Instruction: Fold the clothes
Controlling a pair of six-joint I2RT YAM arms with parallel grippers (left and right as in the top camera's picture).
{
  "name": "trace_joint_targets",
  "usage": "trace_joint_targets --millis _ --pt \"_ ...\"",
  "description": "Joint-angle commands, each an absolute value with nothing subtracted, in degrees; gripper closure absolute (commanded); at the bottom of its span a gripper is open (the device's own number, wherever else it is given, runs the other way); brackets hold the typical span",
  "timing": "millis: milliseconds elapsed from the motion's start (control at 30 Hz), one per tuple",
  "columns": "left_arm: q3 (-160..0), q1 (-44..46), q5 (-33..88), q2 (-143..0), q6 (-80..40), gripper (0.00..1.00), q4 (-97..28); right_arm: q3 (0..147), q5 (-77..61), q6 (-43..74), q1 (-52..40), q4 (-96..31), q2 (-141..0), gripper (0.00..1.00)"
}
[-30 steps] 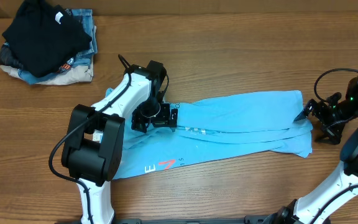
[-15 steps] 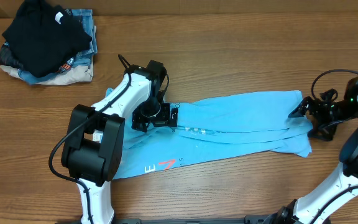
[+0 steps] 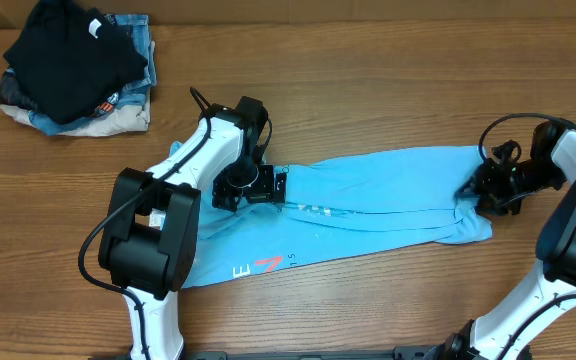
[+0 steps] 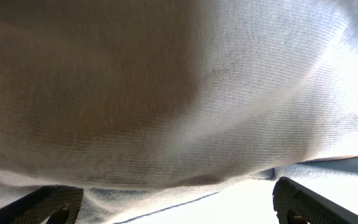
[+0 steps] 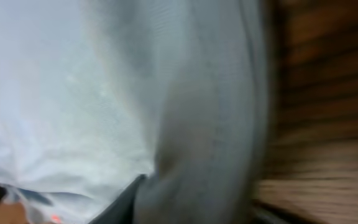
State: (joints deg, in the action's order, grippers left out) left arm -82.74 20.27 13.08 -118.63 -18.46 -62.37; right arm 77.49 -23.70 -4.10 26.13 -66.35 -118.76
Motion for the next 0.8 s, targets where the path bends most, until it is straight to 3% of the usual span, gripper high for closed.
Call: trace_joint_targets --millis 0,467,767 --pt "-82.11 20.62 13.56 -117.32 -18.61 0.0 -61.65 77.49 -19.03 0.23 27.07 -66.06 -119.68 0.96" --pt "-82.11 20.64 13.34 -117.32 -18.65 0.0 -61.23 91.13 2.81 18.2 28.14 -76.55 -118.37 0.96" --pt "-82.35 20.23 16.86 -114.89 -17.76 0.01 -60.12 93.1 4.23 19.79 28.14 -78.11 -111.98 0.96"
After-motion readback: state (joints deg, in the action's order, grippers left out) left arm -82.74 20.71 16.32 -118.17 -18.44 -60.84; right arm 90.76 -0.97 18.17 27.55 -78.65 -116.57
